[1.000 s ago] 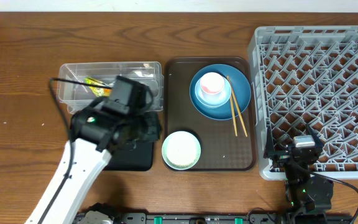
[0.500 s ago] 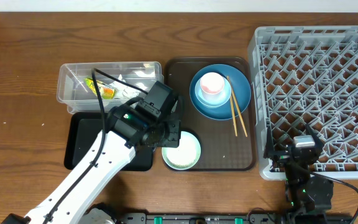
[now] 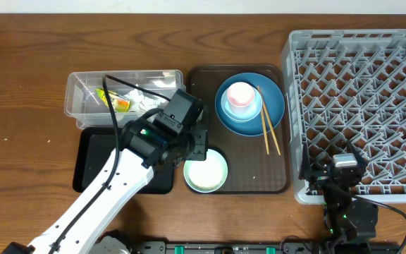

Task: Sort waste into correct bins and load items into the dishwasher rack
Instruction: 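Move the left gripper over the pale green rice bowl, then lower the left gripper and grip the rim of the rice bowl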

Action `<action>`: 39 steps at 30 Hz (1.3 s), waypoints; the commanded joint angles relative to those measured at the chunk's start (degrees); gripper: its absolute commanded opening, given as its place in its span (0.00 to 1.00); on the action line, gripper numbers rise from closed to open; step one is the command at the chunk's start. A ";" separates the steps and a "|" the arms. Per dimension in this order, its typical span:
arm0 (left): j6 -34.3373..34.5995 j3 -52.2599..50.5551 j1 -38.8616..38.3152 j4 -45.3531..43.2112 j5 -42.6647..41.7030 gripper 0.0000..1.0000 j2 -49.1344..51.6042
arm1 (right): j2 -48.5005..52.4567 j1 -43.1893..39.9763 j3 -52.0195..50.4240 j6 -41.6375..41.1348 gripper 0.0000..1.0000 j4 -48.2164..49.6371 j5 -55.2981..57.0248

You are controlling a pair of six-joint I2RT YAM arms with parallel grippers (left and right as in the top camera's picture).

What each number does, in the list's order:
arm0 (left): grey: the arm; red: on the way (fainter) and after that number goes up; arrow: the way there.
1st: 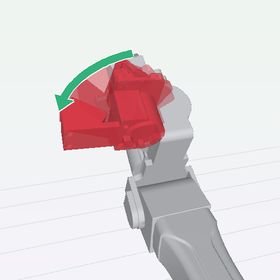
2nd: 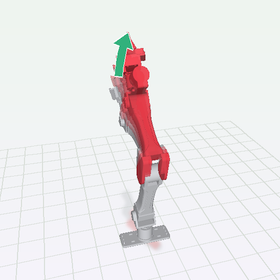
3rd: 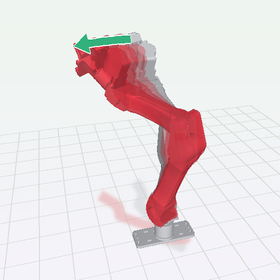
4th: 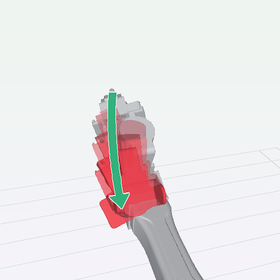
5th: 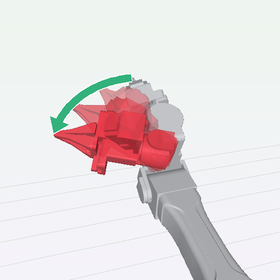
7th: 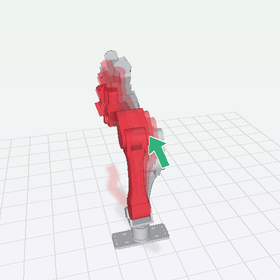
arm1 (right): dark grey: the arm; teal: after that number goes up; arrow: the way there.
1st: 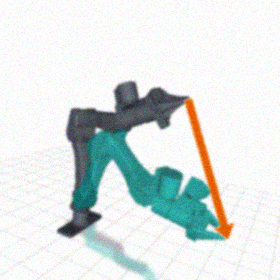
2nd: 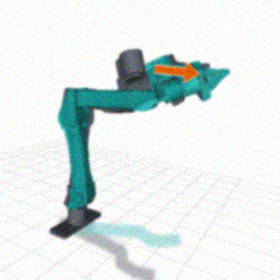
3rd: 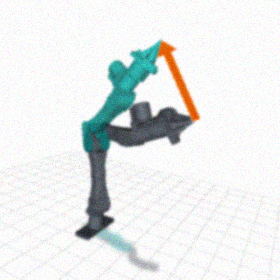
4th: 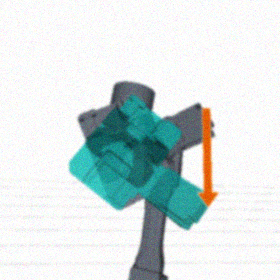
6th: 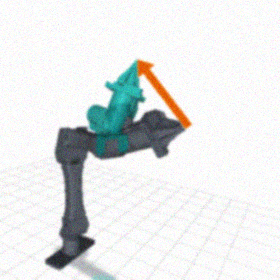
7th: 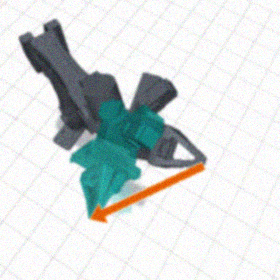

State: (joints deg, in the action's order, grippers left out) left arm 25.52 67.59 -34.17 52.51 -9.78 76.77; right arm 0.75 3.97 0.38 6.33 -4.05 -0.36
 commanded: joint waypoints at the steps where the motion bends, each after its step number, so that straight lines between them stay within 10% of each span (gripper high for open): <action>1: 0.33 0.79 -0.04 0.02 1.70 0.41 0.28 | -0.04 0.66 -0.07 0.17 0.99 -0.22 0.35; 39: 8.26 0.76 -14.67 -5.07 1.49 0.47 21.86 | -0.04 0.66 -0.07 0.17 0.99 -0.24 0.35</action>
State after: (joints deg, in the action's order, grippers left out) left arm 33.23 67.59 -48.62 47.48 -8.64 97.86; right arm 0.75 3.97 0.38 6.33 -4.05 -0.36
